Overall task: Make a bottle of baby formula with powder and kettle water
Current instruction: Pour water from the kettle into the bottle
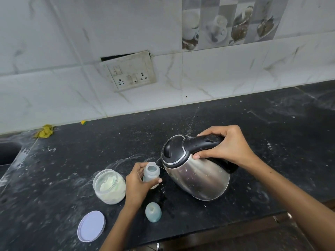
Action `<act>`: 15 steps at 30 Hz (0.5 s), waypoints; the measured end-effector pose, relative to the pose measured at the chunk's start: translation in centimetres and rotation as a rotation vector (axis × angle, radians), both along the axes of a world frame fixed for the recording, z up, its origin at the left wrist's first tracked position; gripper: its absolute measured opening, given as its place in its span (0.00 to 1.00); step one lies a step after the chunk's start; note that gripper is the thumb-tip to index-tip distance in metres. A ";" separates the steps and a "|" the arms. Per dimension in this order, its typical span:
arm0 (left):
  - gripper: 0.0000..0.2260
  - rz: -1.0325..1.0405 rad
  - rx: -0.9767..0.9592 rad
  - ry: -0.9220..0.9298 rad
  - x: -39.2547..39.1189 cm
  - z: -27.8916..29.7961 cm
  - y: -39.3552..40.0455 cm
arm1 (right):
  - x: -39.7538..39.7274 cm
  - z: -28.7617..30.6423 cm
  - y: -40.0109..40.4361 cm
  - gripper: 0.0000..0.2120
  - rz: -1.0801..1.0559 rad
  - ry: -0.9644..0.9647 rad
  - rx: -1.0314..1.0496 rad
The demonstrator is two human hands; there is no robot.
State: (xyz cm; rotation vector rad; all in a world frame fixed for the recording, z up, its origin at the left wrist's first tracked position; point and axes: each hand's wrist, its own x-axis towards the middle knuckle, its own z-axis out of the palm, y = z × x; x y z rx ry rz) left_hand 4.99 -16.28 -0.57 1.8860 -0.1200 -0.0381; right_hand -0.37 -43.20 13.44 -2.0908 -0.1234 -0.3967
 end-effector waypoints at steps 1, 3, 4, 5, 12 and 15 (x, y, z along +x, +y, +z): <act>0.27 0.000 0.001 -0.003 0.0 0.0 0.1 | 0.0 0.1 0.1 0.23 0.001 0.003 -0.003; 0.27 0.000 0.002 -0.006 -0.1 0.1 0.2 | 0.0 0.2 0.2 0.23 0.005 0.006 -0.018; 0.27 0.000 0.003 -0.007 -0.1 0.1 0.3 | 0.0 0.2 0.3 0.23 0.007 0.006 -0.026; 0.27 -0.001 0.005 -0.007 -0.1 0.1 0.3 | 0.0 0.3 0.3 0.22 0.008 0.005 -0.031; 0.26 -0.006 0.004 -0.011 -0.3 0.2 0.5 | 0.1 0.7 0.7 0.22 0.016 -0.005 -0.057; 0.26 -0.011 0.004 -0.018 -0.4 0.2 0.6 | 0.3 0.8 0.9 0.21 0.022 -0.003 -0.074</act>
